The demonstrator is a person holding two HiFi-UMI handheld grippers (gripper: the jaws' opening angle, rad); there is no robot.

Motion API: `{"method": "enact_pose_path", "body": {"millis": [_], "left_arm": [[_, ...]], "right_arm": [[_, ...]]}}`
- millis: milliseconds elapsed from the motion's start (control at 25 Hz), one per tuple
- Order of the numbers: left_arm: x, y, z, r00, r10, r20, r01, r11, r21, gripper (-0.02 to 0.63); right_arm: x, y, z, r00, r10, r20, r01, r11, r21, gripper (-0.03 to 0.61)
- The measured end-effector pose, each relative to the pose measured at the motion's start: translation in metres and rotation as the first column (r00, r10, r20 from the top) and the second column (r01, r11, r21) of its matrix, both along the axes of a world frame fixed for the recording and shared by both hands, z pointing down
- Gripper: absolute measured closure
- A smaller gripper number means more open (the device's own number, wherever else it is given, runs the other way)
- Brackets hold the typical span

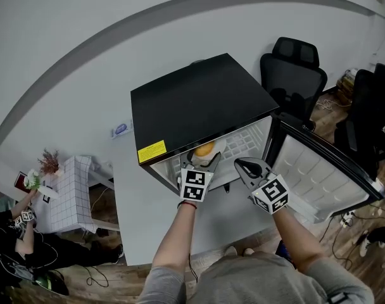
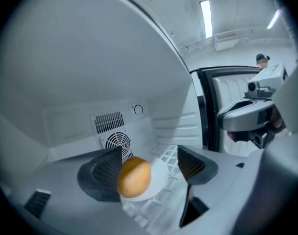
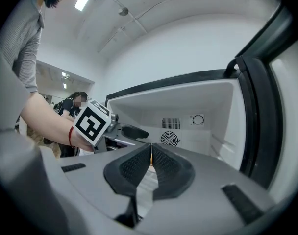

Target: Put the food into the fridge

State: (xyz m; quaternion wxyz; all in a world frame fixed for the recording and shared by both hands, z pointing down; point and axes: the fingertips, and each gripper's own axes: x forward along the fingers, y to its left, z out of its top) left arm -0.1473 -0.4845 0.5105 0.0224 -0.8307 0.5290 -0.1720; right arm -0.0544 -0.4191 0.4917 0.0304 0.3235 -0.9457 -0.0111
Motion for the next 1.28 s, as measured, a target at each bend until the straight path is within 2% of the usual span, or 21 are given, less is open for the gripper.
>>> {"method": "enact_pose_path", "body": {"millis": [120, 160, 240, 520, 640, 800, 1160, 1280], "left_arm": [[0.006, 0.022, -0.011, 0.999, 0.008, -0.036, -0.007, 0.999, 0.035, 0.258], [0.007, 0.029, -0.013, 0.999, 0.008, -0.047, -0.006, 0.999, 0.045, 0.282], [0.009, 0.045, -0.018, 0.998, 0.003, -0.070, 0.001, 0.998, 0.062, 0.379], [0.010, 0.091, -0.017, 0.994, -0.018, -0.107, 0.025, 0.997, 0.070, 0.597], [0.004, 0.108, -0.014, 0.989, -0.046, -0.139, 0.057, 0.996, 0.071, 0.603], [0.009, 0.130, -0.032, 0.979, -0.029, -0.202, 0.056, 0.989, 0.133, 0.603], [0.049, 0.179, -0.057, 0.980, 0.092, -0.177, -0.048, 0.970, 0.237, 0.603], [0.056, 0.191, -0.056, 0.974, 0.099, -0.205, -0.051, 0.973, 0.226, 0.603]], "right_arm": [[0.000, 0.006, -0.003, 1.000, -0.009, 0.007, 0.009, 1.000, 0.007, 0.565], [0.000, 0.009, -0.003, 1.000, -0.013, 0.006, 0.013, 1.000, 0.010, 0.565], [0.000, 0.014, -0.003, 1.000, -0.020, 0.002, 0.020, 1.000, 0.015, 0.565], [-0.001, 0.030, -0.004, 0.999, -0.038, 0.004, 0.038, 0.999, 0.017, 0.565], [-0.001, 0.040, -0.006, 0.999, -0.045, 0.020, 0.045, 0.999, 0.014, 0.565], [0.000, 0.056, -0.019, 0.997, -0.060, 0.041, 0.059, 0.998, 0.027, 0.565], [0.007, 0.104, -0.037, 0.992, -0.116, 0.051, 0.113, 0.991, 0.066, 0.566], [0.014, 0.113, -0.036, 0.992, -0.112, 0.065, 0.110, 0.993, 0.044, 0.566]]}}
